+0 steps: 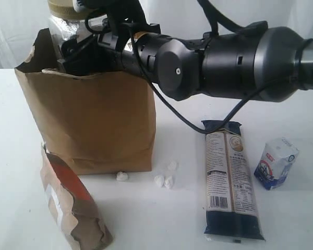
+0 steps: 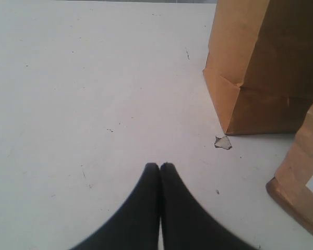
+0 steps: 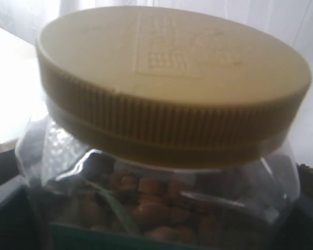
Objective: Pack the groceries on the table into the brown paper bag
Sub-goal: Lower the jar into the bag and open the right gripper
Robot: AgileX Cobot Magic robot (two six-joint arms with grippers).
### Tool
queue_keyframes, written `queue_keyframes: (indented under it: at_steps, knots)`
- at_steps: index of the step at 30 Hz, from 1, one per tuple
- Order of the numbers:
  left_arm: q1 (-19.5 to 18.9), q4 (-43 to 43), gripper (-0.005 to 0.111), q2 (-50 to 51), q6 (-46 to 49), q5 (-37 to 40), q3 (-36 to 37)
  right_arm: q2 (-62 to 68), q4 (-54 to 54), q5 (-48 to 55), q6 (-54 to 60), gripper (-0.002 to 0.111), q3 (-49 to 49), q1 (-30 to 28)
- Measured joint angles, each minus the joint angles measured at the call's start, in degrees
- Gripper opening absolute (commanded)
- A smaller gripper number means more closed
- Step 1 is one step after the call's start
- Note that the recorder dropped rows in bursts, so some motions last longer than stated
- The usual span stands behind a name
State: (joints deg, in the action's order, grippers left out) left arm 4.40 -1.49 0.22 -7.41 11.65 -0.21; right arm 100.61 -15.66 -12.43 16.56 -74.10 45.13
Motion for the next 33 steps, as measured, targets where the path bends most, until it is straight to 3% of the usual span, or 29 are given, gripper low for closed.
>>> queue_keyframes:
  at_steps: [3,18,20,25,33]
  knots:
    - [0.0,0.0,0.0,0.0,0.0,0.0,0.0,0.35,0.0,0.0,0.0,0.059,0.0,0.0]
    - [0.0,0.0,0.0,0.0,0.0,0.0,0.0,0.48,-0.14,-0.25,-1.33,0.06,0.0,0.0]
    - [0.0,0.0,0.0,0.0,0.0,0.0,0.0,0.57,-0.14,-0.82,-2.99,0.067,0.0,0.0]
    - [0.0,0.0,0.0,0.0,0.0,0.0,0.0,0.68,-0.26,-1.3,-5.82,0.103,0.0,0.0]
    - [0.0,0.0,0.0,0.0,0.0,0.0,0.0,0.68,-0.26,-3.23,-6.23,0.105,-0.04,0.0]
